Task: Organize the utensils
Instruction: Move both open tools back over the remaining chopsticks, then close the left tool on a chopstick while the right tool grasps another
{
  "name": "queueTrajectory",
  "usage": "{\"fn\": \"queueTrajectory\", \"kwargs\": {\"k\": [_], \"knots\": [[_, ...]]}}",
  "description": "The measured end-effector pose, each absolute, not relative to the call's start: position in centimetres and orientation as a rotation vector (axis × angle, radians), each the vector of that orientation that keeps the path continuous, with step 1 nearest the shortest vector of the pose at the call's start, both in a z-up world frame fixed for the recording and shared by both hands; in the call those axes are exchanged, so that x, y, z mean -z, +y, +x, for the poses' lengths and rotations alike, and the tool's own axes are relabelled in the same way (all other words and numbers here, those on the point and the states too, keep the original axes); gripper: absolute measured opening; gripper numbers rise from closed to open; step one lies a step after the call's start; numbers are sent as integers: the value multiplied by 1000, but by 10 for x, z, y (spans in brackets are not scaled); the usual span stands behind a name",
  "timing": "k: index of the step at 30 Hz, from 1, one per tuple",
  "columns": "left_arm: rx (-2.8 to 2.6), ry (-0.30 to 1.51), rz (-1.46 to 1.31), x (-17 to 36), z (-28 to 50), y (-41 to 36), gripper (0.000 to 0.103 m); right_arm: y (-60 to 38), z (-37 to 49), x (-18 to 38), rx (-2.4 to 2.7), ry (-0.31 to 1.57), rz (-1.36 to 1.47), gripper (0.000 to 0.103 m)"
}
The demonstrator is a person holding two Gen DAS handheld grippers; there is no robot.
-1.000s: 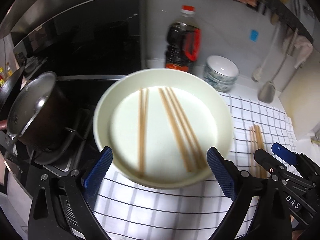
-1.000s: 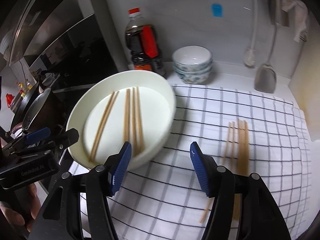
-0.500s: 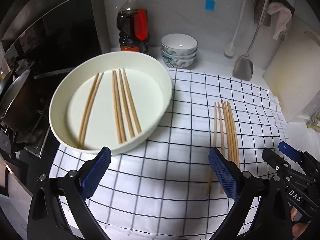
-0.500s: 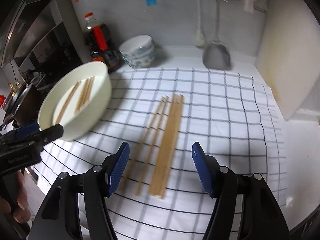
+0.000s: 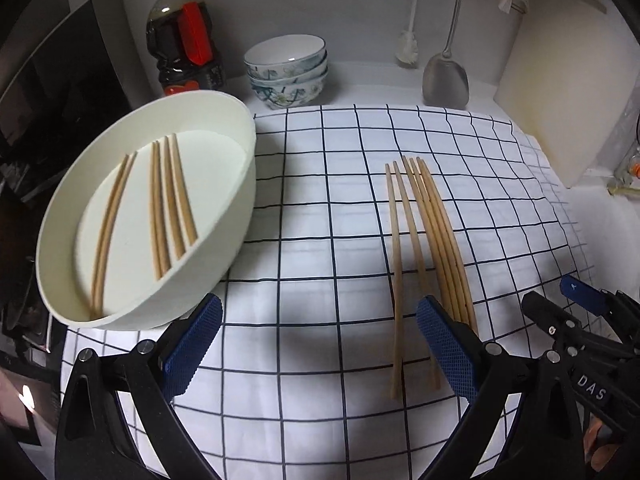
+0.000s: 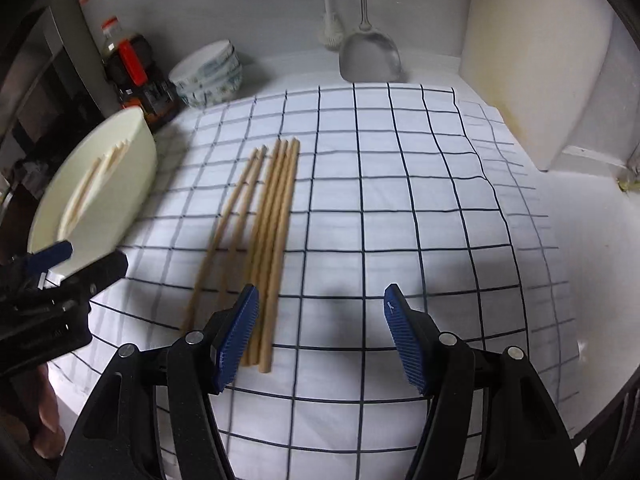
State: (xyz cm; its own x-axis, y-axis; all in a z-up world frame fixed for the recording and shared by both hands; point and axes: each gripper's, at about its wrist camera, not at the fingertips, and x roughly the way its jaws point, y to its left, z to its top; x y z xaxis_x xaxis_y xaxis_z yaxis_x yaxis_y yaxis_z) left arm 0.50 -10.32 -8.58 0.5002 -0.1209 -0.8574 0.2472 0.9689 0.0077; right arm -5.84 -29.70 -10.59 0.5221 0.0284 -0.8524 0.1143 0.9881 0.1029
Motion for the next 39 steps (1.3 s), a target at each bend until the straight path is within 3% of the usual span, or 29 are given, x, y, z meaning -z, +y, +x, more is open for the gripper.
{"fn": "queueTrajectory", "kwargs": {"k": [20, 39], "knots": [[170, 1037, 136, 140, 26, -116, 96, -284, -14, 151, -1, 989, 76, 62], [166, 1034, 151, 143, 29, -121, 96, -284, -14, 161, 25, 997, 24, 62]]}}
